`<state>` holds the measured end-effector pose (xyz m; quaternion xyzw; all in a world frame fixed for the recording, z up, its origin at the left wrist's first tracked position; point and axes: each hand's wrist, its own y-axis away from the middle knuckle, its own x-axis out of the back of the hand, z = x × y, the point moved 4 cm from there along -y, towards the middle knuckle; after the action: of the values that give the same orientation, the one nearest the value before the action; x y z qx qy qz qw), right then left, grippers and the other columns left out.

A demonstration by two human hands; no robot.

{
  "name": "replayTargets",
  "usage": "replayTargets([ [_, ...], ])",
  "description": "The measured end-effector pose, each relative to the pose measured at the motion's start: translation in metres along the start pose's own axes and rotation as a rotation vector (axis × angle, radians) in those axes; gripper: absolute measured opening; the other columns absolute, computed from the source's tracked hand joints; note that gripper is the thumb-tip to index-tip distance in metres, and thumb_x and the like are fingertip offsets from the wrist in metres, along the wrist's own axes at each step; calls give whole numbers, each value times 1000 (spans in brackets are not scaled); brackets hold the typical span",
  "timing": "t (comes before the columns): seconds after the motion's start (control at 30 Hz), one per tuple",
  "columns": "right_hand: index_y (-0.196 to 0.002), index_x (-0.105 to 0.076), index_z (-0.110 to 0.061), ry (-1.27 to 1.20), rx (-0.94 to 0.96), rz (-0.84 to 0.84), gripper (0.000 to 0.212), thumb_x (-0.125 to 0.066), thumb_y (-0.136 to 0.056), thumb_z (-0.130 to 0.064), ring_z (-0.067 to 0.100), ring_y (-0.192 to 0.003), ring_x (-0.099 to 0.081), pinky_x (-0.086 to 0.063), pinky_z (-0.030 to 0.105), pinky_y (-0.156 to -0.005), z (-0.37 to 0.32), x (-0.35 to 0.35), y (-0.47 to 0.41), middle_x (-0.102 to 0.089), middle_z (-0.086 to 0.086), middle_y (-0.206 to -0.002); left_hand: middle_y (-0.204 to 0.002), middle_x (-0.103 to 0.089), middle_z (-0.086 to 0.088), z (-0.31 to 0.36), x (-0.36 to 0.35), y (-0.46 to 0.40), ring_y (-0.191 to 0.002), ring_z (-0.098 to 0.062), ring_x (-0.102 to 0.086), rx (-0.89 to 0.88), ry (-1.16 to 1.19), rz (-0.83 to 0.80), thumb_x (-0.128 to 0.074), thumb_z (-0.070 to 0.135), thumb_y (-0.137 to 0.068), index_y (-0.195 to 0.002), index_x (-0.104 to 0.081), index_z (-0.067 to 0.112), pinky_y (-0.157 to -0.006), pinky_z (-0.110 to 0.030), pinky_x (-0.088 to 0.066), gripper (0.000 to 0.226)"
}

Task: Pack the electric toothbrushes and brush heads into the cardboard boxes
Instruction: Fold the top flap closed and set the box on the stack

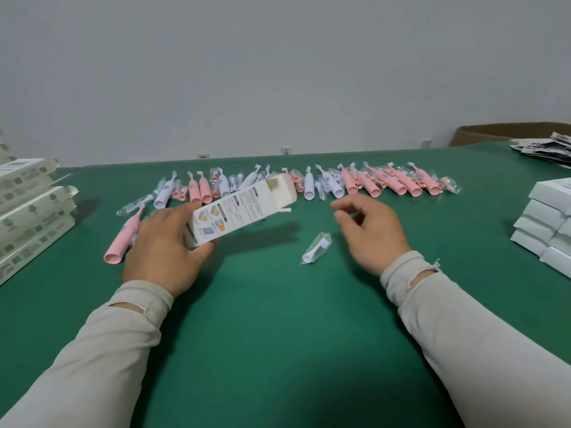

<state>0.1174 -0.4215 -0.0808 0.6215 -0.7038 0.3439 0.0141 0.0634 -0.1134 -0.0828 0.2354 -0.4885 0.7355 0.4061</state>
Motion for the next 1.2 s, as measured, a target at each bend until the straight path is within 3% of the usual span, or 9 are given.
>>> replayTargets([
  [0.1,-143,-51,-31,454,20,-391,48,-51,-99,-12,14,-126,-47,-32,33,-115,17,-14,4,-50,-8,-147,-114,-64,-1,-2,1,-1,-107,-29,-53,39,-14,20,-72,31,-80,-128,-60,30,-92,-46,-46,50],
  [0.17,-145,-49,-34,546,54,-528,48,-49,-100,-15,18,-142,-30,-21,34,-122,14,-24,9,-41,-14,-154,-115,-63,-1,-2,1,-1,-109,-28,-52,56,-20,10,-72,33,-81,-129,-59,31,-93,-48,-47,50],
  [0.27,-123,-64,-34,596,80,-567,27,-54,-100,-25,18,-121,-47,-39,37,-108,3,-28,8,-58,-15,-115,-118,-61,0,-3,0,0,-114,-29,-50,67,-29,-6,-72,35,-82,-132,-57,32,-94,-50,-46,53],
  [0.37,-99,-66,-34,550,140,-543,7,-62,-96,-29,14,-93,-55,-45,32,-87,-6,-23,9,-54,-15,-91,-122,-60,0,-4,0,0,-117,-29,-48,70,-46,-7,-73,33,-83,-133,-56,32,-94,-49,-46,54],
  [0.5,-86,-64,-32,142,148,-147,11,-70,-90,-23,3,-71,-52,-39,19,-68,-17,5,5,-62,-14,-86,-128,-56,0,-6,-1,-1,-121,-27,-45,59,-88,-31,-74,34,-83,-135,-54,32,-94,-48,-46,56],
  [0.63,-85,-66,-30,179,229,-54,10,-71,-89,-22,2,-77,-52,-35,6,-66,-29,7,9,-60,-14,-82,-131,-55,0,-1,-3,1,-122,-27,-44,14,-107,-38,-76,33,-81,-135,-53,33,-93,-46,-45,59],
  [0.9,-90,-73,-27,131,200,-73,8,-70,-90,-19,-5,-86,-50,-36,3,-74,-36,-5,15,-51,-15,-90,-131,-54,9,20,-6,8,-122,-20,-45,-153,-47,-102,-76,32,-81,-135,-54,34,-94,-47,-47,58],
  [1.07,-99,-64,-22,-413,-16,-158,30,-59,-87,4,4,-88,-69,-55,24,-82,-48,-28,27,-74,-5,-95,-131,-55,9,25,-7,9,-122,-20,-44,-132,-9,-94,-75,31,-79,-136,-53,34,-95,-47,-47,60],
  [1.2,-102,-51,-19,-547,-78,-338,29,-55,-75,-9,22,-84,-69,-49,33,-73,-46,-42,33,-77,-10,-94,-129,-56,7,21,-5,10,-123,-22,-47,-115,12,-116,-76,29,-78,-133,-56,32,-97,-48,-46,59],
])
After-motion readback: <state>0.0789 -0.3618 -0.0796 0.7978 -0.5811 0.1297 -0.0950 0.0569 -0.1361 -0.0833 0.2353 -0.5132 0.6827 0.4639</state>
